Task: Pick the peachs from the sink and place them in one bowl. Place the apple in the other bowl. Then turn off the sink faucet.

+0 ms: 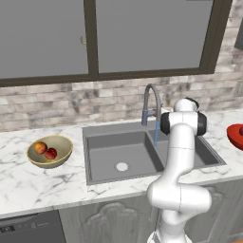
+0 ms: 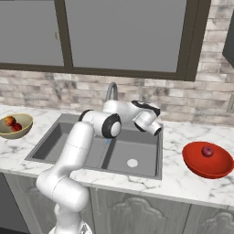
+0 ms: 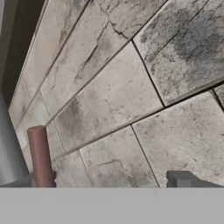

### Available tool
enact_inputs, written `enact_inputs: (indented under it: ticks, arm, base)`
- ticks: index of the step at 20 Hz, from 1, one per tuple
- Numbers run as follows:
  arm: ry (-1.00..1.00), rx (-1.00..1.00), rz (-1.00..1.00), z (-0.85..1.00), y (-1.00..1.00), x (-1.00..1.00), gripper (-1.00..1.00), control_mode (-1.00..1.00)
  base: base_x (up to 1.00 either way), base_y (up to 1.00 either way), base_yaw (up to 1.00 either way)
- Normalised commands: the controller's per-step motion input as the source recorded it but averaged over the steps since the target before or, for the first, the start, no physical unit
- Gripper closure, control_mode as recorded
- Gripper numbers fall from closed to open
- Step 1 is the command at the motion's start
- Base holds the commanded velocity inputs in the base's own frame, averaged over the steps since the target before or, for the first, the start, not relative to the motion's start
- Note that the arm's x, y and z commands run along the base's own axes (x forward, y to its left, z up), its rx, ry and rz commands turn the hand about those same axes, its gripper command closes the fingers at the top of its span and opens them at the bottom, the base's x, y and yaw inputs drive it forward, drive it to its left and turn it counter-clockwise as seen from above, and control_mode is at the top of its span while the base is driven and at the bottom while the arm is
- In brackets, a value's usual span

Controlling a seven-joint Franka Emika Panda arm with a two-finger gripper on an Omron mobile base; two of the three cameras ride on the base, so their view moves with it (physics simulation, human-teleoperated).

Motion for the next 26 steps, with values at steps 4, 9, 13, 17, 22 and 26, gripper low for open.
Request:
enact_inputs:
  ticks: [4,9,13,17,22,26]
  arm:
    - [-0.16,0.00,0.22,0.00,0.73,0.22,-1.00,-1.00]
    - [-0.12,-0.01,0.19,0.10,0.99,0.33,-1.00,-1.00]
    - [-0.09,-0.06,0.10,0.60,1.00,0.51,-1.00,-1.00]
    - [-0.10,-0.02,0.14,0.61,0.79,0.64,-1.00,-1.00]
    - [-0.18,0.00,0.17,0.69,0.90,0.68,-1.00,-1.00]
    - [-0.21,-0.05,0.15,0.89,0.99,0.70,-1.00,-1.00]
  base:
    - [0.00,0.00,0.00]
    - [0.00,0.00,0.00]
    - [0.00,0.00,0.00]
    - [0.00,0.00,0.00]
    - [0.00,0.00,0.00]
    - [0.00,0.00,0.00]
